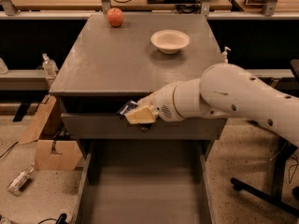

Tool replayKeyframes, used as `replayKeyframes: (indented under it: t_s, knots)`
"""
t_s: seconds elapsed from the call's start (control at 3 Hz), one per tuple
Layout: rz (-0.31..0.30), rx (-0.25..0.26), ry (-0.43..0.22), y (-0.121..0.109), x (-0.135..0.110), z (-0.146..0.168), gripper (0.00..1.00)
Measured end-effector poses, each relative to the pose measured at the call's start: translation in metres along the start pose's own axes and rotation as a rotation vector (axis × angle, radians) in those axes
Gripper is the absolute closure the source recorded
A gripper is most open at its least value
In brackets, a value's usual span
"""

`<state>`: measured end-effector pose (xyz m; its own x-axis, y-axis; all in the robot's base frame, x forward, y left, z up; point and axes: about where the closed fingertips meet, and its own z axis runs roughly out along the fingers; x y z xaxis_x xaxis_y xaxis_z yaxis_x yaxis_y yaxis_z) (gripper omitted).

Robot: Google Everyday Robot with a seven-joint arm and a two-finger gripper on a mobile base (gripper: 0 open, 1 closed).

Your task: Place rxbar blueberry into middle drawer

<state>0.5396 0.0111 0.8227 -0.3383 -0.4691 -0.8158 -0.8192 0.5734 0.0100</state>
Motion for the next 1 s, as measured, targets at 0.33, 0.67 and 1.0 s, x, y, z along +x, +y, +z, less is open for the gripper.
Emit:
replayKeyframes:
  t_s: [0.33,0.67,1.0]
  knots:
    - [-0.002,-0.043,0.039,0.012,0.01,-0.002,1.0]
    - [-0.002,-0.043,0.039,0.012,0.01,-0.002,1.0]
    - [0.02,-0.041,0.026,0.017,0.048,0.013,1.0]
